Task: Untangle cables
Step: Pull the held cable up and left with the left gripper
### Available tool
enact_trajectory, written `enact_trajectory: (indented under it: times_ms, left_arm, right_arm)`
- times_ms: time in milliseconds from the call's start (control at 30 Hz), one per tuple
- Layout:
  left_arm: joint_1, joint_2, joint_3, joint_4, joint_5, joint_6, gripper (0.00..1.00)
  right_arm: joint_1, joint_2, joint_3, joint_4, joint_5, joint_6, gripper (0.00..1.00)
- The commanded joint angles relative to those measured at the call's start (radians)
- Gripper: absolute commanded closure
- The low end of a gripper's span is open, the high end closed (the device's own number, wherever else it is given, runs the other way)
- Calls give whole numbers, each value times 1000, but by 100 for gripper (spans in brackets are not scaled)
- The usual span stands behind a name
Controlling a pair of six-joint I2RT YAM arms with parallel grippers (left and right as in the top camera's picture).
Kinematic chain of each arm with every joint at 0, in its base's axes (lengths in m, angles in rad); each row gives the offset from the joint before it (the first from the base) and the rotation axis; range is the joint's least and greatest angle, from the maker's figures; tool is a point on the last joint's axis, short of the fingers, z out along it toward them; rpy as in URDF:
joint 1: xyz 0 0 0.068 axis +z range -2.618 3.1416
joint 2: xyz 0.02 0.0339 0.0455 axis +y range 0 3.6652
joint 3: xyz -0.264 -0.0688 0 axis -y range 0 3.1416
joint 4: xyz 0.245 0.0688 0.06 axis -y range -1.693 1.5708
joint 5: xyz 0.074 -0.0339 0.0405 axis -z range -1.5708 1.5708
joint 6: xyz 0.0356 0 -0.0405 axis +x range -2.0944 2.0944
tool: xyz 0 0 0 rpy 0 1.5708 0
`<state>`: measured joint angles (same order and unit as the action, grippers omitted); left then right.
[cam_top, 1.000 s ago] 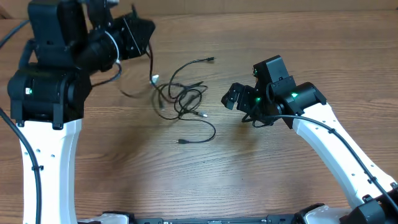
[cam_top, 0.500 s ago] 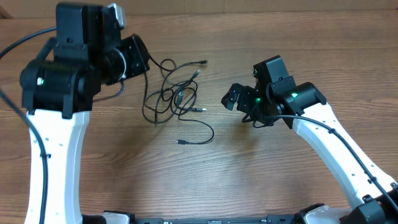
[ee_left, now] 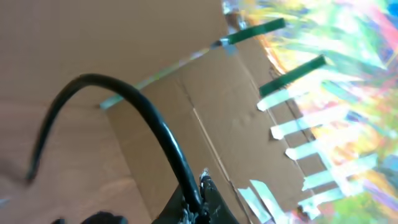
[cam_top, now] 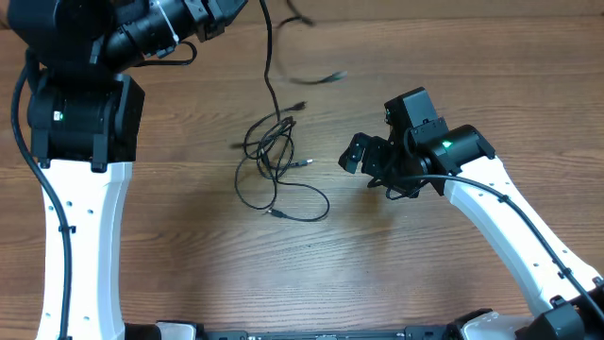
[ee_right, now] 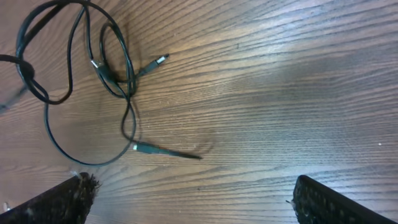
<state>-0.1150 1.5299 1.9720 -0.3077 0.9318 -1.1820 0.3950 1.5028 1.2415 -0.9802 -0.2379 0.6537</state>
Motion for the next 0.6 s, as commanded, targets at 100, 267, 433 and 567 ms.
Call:
enact_trajectory:
  times_ms: [100, 267, 433, 567]
  left_arm:
    - [3, -7, 10, -492, -514, 319, 96]
    - [3, -4, 10, -729, -829, 398, 96]
    - [5, -10, 45, -636, -643, 421, 96]
    - [5, -18, 180, -435, -506, 424, 96]
  right_arm:
    - [3, -10, 9, 0, -2, -5, 0]
    - [3, -10, 9, 0, 2, -5, 0]
    - [3, -10, 9, 2, 2, -4, 0]
    - [3, -10, 9, 2, 2, -4, 0]
